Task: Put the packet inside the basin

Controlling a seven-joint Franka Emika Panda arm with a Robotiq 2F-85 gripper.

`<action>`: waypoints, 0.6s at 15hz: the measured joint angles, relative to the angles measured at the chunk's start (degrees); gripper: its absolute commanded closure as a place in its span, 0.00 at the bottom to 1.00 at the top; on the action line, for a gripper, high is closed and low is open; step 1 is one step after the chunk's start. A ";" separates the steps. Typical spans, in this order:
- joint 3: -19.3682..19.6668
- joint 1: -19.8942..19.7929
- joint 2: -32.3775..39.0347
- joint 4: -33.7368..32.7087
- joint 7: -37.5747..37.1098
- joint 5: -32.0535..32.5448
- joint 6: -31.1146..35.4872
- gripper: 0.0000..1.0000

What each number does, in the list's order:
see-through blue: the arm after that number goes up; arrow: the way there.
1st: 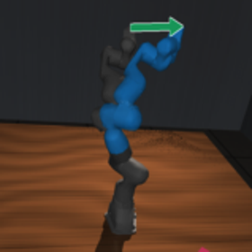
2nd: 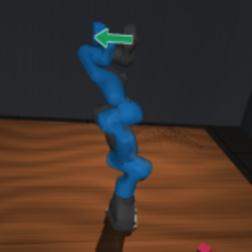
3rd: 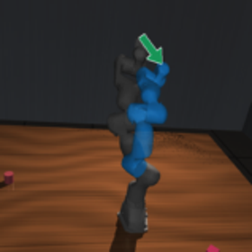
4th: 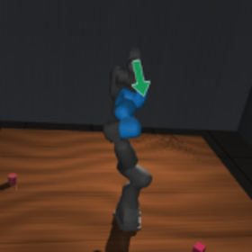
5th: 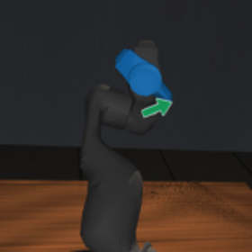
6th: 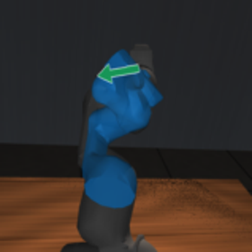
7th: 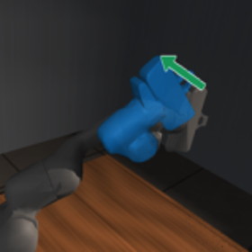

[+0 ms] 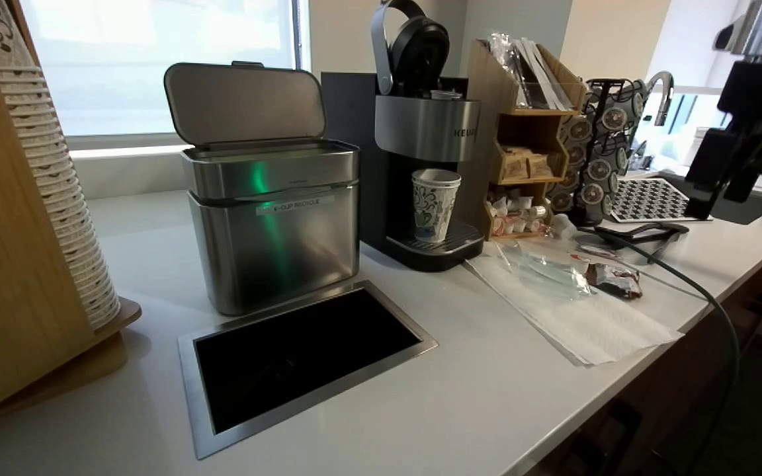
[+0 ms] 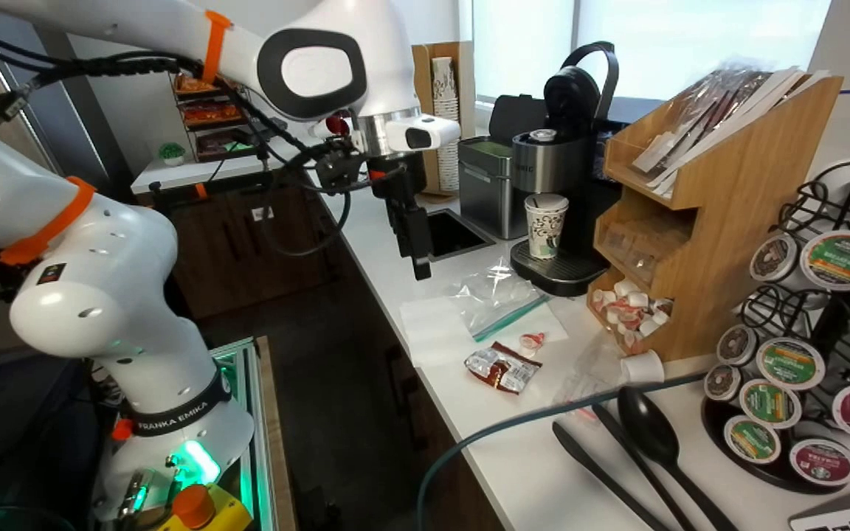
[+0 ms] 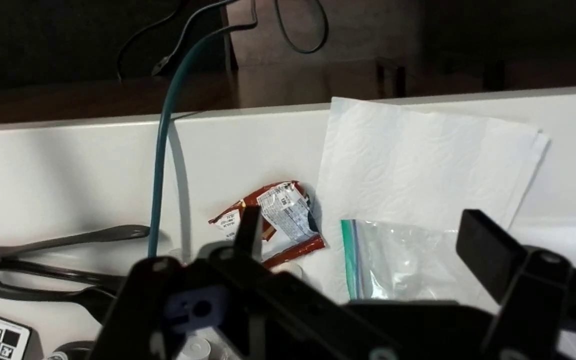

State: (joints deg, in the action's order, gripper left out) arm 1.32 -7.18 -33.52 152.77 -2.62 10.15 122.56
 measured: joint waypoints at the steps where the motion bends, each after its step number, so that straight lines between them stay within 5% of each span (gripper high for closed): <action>1: -0.25 0.00 1.07 1.64 0.17 2.02 2.97 0.00; 9: 0.88 0.01 11.03 1.33 4.67 5.36 4.85 0.00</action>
State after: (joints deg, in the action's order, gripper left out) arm 2.20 -7.18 -22.49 154.11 2.04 15.51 127.41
